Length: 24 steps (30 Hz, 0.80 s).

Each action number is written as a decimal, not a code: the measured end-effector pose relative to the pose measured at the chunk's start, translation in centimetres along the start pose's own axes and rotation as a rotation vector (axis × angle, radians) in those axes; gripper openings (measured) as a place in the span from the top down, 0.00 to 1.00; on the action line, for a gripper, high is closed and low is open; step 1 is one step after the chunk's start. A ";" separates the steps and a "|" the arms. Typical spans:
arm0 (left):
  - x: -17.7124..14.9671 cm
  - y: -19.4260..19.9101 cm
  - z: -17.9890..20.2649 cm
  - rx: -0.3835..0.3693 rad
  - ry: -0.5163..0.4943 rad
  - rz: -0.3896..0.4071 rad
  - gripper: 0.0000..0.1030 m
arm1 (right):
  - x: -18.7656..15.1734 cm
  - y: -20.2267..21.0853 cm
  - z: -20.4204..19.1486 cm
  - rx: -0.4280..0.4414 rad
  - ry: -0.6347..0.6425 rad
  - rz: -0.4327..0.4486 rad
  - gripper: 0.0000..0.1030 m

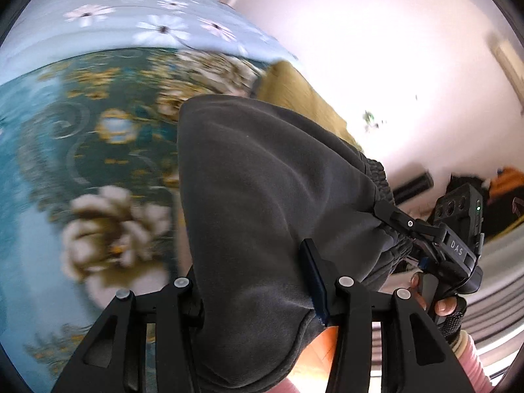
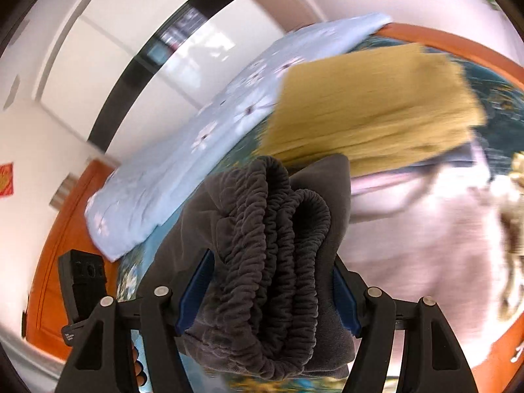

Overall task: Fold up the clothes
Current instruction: 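Carry the folded sweatpants with both grippers to the clothes stack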

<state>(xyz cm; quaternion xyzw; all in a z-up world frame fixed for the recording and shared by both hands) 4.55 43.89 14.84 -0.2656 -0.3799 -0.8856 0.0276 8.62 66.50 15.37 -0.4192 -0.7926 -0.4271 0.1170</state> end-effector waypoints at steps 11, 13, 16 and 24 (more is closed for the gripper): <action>-1.9 -9.2 2.5 0.150 -0.108 -0.123 0.53 | -0.2 -0.9 7.0 -0.110 -0.060 0.001 0.31; -2.0 -9.2 2.1 0.147 -0.108 -0.130 0.53 | -0.2 -1.2 8.1 -0.129 -0.070 -0.001 0.31; -1.8 -8.8 1.9 0.146 -0.096 -0.137 0.52 | -0.3 -1.4 9.6 -0.159 -0.074 -0.001 0.31; -0.9 -5.8 3.5 0.186 -0.165 -0.003 0.53 | 2.6 1.8 5.1 -0.171 0.130 0.106 0.31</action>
Point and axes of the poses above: each gripper's, at about its wrist camera, not at the fingertips, and y roughly against the way its jaws point, z to its right, x to its top, the point moved 3 cm from there along -y, roughly the way its jaws point, and after that the axes turned 6 degrees about z, right-handed, at the moved point
